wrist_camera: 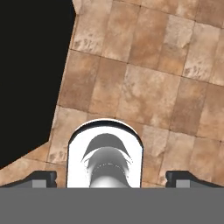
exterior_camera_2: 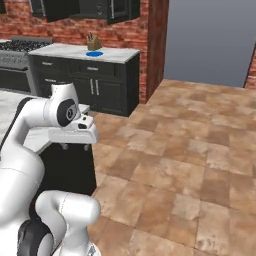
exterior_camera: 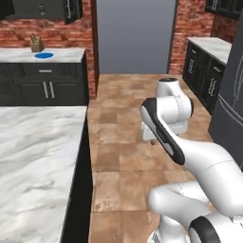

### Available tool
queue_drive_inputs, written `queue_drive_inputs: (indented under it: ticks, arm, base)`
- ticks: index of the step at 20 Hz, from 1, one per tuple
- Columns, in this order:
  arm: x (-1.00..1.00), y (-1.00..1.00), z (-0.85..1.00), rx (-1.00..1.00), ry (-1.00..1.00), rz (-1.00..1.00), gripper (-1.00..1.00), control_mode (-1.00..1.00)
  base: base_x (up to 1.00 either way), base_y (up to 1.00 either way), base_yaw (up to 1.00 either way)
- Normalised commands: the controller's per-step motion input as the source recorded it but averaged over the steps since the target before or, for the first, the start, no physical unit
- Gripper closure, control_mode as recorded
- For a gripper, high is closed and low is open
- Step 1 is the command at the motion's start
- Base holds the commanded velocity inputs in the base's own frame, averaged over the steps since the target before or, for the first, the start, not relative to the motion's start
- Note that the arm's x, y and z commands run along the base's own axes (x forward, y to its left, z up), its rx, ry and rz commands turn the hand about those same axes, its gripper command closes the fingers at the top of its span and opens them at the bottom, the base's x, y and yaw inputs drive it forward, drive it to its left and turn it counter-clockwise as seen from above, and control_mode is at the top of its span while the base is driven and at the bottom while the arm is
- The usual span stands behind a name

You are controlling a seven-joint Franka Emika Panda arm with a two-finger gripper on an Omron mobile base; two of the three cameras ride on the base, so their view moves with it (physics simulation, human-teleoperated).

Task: Move the hot dog bun to the plate on the dining table and place the condiment next to that plate. Then navigate to the fridge and take the sausage and place it on the plate as well.

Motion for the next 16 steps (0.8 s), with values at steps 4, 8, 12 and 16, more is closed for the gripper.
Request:
queue_drive_inputs:
  ticks: [4,8,12,16]
  arm:
    - [0.00,0.00,0.00,0.00,0.00,0.00,-1.00,1.00]
    - [0.00,0.00,0.00,0.00,0.00,0.00,-1.00,1.00]
    - [0.00,0.00,0.00,0.00,0.00,0.00,-1.00,1.00]
    - [0.00,0.00,0.00,0.00,0.00,0.00,-1.00,1.00]
  base:
    - [1.00,-0.83,0.26]
    - [1.00,-0.71,0.27]
    - [1.00,-0.60,0.28]
    - [1.00,-0.52,0.30]
